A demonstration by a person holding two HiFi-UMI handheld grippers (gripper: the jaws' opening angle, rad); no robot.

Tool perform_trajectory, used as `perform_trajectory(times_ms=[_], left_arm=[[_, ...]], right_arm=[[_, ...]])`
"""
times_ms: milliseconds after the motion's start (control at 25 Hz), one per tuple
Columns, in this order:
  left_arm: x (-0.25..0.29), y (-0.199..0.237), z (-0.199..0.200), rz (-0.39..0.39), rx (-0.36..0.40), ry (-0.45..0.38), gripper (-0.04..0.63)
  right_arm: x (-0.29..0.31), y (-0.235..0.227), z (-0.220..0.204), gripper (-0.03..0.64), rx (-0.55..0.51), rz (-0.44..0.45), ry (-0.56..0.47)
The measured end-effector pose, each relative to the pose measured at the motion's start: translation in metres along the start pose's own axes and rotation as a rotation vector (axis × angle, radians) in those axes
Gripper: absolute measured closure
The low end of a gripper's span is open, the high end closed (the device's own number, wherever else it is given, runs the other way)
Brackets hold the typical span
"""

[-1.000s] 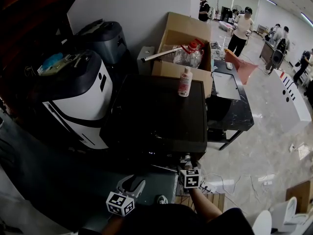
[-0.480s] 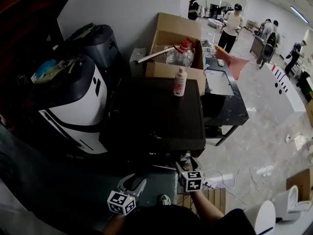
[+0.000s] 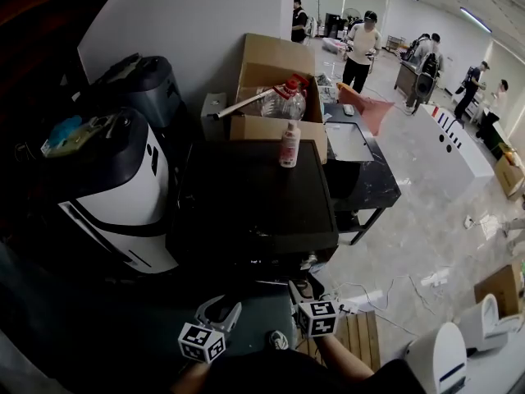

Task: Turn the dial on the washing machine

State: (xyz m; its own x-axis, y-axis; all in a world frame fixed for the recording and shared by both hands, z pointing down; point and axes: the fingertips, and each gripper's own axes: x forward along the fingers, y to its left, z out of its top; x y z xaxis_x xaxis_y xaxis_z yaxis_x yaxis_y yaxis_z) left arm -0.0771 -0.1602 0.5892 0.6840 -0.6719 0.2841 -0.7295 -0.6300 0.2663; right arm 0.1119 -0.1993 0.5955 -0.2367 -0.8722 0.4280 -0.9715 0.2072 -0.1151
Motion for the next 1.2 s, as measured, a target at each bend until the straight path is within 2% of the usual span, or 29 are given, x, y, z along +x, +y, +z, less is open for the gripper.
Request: perform_trajectory(times_ms=[440, 720, 880, 1200], left_arm=[[-0.037, 0.012, -0.012, -0.022, 0.013, 0.045, 0.516], [-0.057, 0.022, -0.019, -0.049, 0.016, 0.034, 0.568], [-0.069, 0.031, -0.02, -0.038, 0.019, 0.03, 0.589], [-0.089, 0.038, -0.029, -0.047, 0.029, 0.041, 0.59]], right_arm=[[-0.042, 0.046, 0.006, 0.517, -0.005, -0.062, -0.06], [-0.059, 0.07, 0.001, 0.608, 0.013, -0.098, -0.084], [-0.063, 0.083, -0.005, 0.615, 0.023, -0.103, -0.085], [-0.069, 0.105, -0.019, 0.618, 0.032, -0.113, -0.056]])
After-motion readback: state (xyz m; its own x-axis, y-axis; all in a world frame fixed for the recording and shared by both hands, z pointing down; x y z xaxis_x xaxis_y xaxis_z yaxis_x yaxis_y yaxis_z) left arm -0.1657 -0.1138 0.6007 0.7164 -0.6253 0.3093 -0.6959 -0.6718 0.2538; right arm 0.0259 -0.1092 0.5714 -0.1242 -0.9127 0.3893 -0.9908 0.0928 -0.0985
